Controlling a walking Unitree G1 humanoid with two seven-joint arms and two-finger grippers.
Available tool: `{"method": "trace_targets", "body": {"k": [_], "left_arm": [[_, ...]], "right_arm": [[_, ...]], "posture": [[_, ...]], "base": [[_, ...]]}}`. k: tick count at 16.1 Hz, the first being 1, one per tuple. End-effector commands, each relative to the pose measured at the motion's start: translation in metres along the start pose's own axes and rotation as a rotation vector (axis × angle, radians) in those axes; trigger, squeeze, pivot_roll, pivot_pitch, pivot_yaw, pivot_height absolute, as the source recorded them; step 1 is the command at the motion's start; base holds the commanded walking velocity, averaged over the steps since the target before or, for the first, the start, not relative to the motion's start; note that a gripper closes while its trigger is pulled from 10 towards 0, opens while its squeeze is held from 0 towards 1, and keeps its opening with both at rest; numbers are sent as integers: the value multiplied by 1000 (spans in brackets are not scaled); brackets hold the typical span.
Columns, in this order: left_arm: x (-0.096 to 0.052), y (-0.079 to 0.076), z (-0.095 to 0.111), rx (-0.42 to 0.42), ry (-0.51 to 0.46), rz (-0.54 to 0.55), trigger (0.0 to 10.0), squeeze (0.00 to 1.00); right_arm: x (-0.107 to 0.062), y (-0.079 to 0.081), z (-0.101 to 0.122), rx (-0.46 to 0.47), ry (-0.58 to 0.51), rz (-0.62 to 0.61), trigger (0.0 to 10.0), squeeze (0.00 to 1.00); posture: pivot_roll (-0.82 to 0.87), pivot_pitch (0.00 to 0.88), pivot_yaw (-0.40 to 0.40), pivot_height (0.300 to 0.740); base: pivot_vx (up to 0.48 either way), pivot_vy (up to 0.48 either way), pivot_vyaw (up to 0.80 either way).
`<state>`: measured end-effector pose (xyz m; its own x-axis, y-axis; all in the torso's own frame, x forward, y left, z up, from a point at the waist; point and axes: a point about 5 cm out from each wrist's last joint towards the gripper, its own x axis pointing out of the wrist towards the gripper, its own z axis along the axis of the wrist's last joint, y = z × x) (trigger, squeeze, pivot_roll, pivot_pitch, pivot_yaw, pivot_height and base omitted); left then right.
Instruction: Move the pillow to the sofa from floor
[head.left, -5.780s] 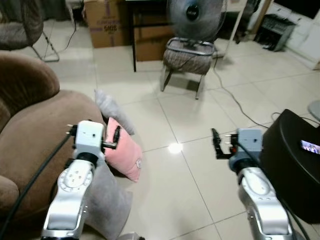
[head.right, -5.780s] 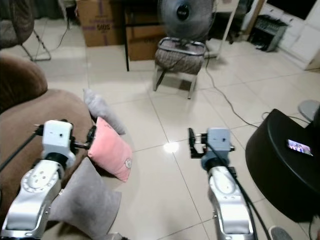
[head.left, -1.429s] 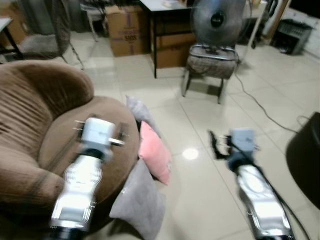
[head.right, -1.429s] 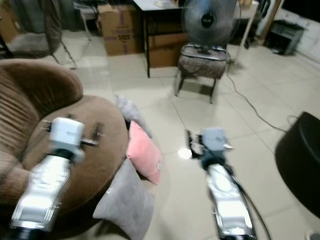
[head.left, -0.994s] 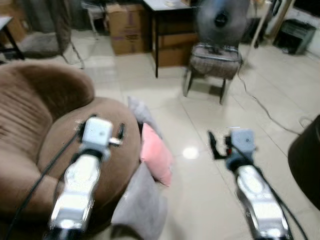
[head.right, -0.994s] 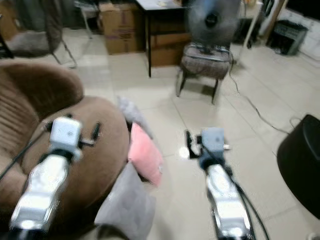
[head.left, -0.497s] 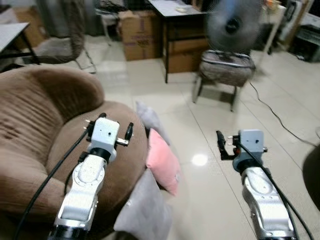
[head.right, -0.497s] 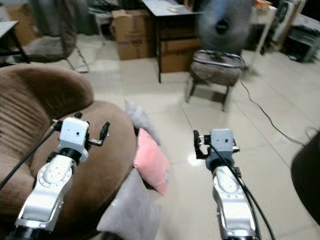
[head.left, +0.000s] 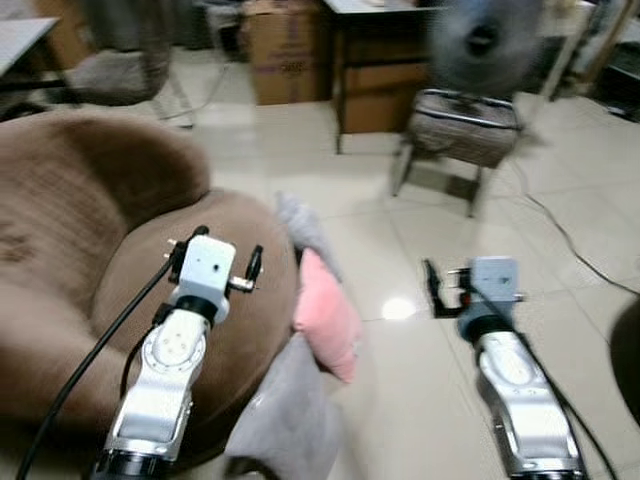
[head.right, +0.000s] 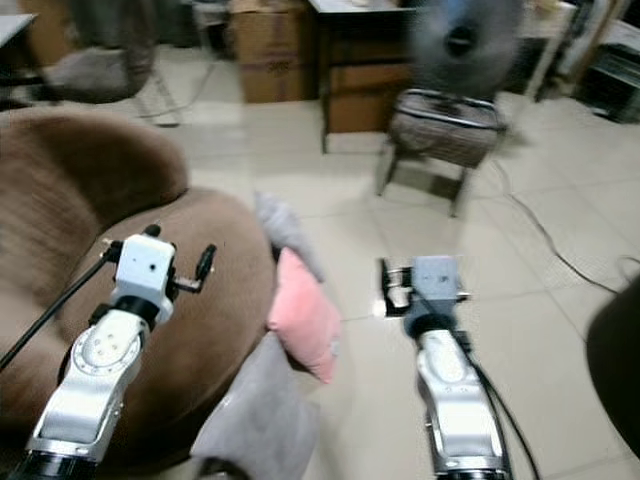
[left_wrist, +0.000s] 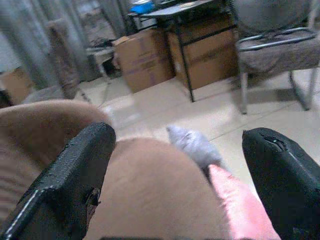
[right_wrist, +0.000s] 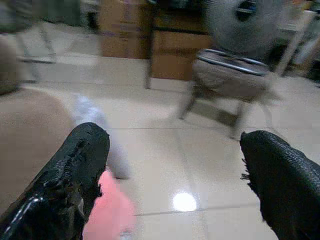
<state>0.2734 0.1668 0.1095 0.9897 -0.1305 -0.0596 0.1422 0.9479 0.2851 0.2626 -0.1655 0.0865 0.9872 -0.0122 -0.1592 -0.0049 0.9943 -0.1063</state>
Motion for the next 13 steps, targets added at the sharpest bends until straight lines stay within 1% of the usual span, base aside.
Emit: {"method": "trace_targets", "body": {"k": [1, 10, 12, 13], "left_arm": [[-1, 1, -2, -1, 11, -5, 10000, 0], [-3, 3, -7, 2, 31, -15, 10000, 0], [-3, 4, -9, -2, 39, 4, 10000, 0], [-3, 5, -11, -19, 46, 27, 10000, 0]], "right_arm": [[-1, -4, -1, 4, 5, -7, 10000, 0], [-3, -5, -2, -2, 11, -4, 10000, 0], [-4, -5, -2, -2, 9, -5, 10000, 0], [-5, -5, -3, -4, 10, -11, 10000, 0]], "posture": [[-25, 0, 6, 711], [-24, 0, 1, 651], [-25, 0, 3, 637], [-25, 0, 4, 637]], "base": [[0, 0, 0], [0, 0, 0], [0, 0, 0], [0, 0, 0]]}}
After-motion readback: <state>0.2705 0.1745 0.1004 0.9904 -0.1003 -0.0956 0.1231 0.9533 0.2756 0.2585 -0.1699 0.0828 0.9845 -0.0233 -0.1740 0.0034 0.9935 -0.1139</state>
